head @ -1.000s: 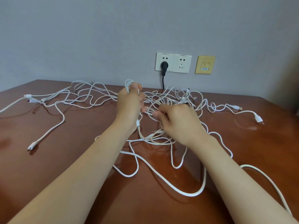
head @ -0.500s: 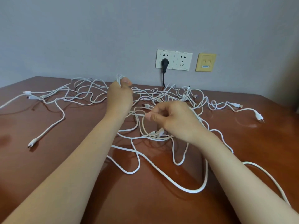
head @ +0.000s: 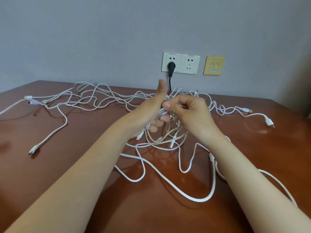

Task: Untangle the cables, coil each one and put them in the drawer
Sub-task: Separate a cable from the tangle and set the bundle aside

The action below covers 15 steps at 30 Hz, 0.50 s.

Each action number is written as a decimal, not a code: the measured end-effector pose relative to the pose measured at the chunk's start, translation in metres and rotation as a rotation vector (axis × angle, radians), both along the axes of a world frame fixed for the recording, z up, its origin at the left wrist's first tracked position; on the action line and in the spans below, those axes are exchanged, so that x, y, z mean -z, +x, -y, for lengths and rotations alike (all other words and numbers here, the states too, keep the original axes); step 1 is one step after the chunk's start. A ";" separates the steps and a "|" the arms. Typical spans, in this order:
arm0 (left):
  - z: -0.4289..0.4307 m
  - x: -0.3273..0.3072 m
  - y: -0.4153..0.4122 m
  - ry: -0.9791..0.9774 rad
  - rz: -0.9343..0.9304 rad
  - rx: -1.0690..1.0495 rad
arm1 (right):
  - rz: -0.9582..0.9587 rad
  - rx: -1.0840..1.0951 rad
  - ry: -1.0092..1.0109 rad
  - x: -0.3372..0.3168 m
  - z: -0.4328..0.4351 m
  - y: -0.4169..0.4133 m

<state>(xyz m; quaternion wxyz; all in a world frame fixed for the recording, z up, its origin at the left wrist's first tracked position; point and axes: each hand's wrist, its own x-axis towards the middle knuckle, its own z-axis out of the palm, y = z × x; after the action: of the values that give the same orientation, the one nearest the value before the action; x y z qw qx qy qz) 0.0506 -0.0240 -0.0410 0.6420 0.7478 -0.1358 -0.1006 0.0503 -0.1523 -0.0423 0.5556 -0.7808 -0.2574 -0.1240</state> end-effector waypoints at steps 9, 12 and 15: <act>-0.005 -0.003 -0.009 0.023 0.029 0.161 | -0.421 -0.146 0.420 -0.009 0.013 0.006; -0.003 -0.001 -0.007 0.003 0.099 0.064 | -0.456 -0.202 0.407 -0.011 0.018 0.006; -0.006 -0.002 -0.005 -0.075 0.120 -0.034 | -0.418 -0.194 0.273 -0.009 0.019 0.008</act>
<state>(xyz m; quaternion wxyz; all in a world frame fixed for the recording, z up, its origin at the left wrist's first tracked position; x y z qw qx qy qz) 0.0460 -0.0180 -0.0392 0.6620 0.7301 -0.1649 -0.0393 0.0583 -0.1710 -0.0336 0.7062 -0.6788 -0.1918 0.0603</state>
